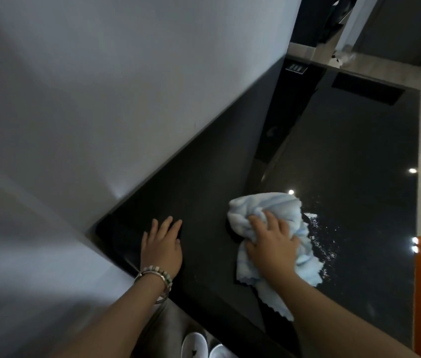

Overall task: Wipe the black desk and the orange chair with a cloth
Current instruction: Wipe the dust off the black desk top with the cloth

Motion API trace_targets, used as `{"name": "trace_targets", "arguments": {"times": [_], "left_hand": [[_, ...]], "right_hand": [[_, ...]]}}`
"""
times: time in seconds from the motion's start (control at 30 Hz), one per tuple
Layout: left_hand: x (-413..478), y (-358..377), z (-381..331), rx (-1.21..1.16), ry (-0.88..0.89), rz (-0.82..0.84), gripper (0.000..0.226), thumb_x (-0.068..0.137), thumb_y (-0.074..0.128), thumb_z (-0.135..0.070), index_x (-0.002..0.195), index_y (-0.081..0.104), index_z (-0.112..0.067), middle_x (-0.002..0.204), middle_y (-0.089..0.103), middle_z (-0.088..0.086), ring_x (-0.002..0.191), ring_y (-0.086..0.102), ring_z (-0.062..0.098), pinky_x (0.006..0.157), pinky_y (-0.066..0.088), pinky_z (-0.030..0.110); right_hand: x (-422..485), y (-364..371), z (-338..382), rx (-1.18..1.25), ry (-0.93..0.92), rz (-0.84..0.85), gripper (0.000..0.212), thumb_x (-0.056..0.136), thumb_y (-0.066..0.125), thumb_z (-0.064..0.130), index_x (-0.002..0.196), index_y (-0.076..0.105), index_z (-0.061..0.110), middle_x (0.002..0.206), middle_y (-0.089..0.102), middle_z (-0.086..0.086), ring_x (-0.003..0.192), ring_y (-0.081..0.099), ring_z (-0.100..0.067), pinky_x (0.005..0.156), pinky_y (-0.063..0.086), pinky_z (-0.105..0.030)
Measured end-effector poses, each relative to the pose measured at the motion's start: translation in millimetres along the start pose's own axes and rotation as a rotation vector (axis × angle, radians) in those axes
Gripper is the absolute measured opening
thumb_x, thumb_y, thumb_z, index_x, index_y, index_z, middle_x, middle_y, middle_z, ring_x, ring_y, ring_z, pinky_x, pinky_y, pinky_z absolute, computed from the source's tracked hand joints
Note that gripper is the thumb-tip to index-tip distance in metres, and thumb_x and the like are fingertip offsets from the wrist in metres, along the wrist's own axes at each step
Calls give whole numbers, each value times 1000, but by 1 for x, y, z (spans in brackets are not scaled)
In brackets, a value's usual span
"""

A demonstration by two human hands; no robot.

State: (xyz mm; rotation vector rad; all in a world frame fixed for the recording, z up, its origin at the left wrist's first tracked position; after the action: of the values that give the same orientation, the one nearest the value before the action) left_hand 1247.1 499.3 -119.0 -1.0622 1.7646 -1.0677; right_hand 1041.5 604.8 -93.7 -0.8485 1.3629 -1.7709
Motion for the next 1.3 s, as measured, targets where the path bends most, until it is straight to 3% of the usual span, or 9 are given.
{"name": "trace_targets", "arguments": {"times": [0.1,0.23,0.33,0.5,0.63,0.83,1.03,1.17,1.3], "left_hand": [[1,0,6,-127,34,11,44,100,32,-15,143,33,-25,155,20,-6,146,4,21,117,3,37],[0,-9,26,-655,-23,-30,37,90,50,-17,126,53,-11,135,51,15,131,40,30,105,30,33],[-6,-15,37,-1130,-187,3,25,91,55,-23,116,53,-24,119,58,3,115,52,21,94,41,29],[-16,-24,27,-956,-108,-43,37,99,40,-21,136,43,-17,126,47,-9,120,42,6,101,28,19],[-25,-3,36,-608,-60,5,44,96,46,-17,140,38,-20,147,36,4,138,30,20,115,22,32],[-44,-18,41,-601,39,-123,35,94,41,-10,122,48,-28,131,49,-5,121,46,11,98,34,22],[-56,1,43,-49,82,42,54,97,38,-17,145,20,-33,155,5,-16,145,-7,11,116,-5,37],[-63,-13,53,-416,9,-96,46,95,47,-10,139,39,-21,151,28,-4,142,19,14,112,18,21],[-71,-37,90,-542,-191,-207,37,91,53,-5,128,54,-11,128,56,7,119,52,23,91,32,15]], "right_hand": [[2,-20,-1,201,132,-139,48,68,66,30,116,59,22,123,58,-9,103,54,-38,79,43,-45],[-33,-11,112,201,-216,-97,53,62,43,51,111,52,32,115,64,-4,91,65,-27,64,52,-41],[-60,19,137,106,-366,64,55,62,41,59,110,52,33,122,61,0,105,62,-25,67,50,-46],[-14,12,63,-8,-202,2,53,65,45,51,114,49,30,121,63,-4,98,63,-30,63,48,-46],[8,6,43,115,33,31,56,78,54,41,131,45,25,141,45,-6,121,45,-36,87,41,-53],[-46,24,122,43,-458,86,54,61,43,52,111,51,34,119,64,2,102,63,-25,64,50,-44],[21,10,44,39,-120,157,45,85,56,38,129,47,30,137,47,1,120,44,-31,88,39,-46],[25,-33,88,-22,163,-156,66,72,55,67,104,72,13,93,68,-18,89,65,-36,79,47,-47],[8,20,198,230,-433,299,55,88,50,33,140,33,37,139,44,-2,125,38,-27,99,31,-47]]}}
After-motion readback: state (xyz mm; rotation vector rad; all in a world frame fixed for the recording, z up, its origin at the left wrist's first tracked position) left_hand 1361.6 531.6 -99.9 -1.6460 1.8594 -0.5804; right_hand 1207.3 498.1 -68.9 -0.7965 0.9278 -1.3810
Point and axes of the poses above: each hand's wrist, its own x-axis towards the middle knuckle, its own y-axis out of the palm, z = x × y, the point moved 8 cm from there along x, towards the middle knuckle
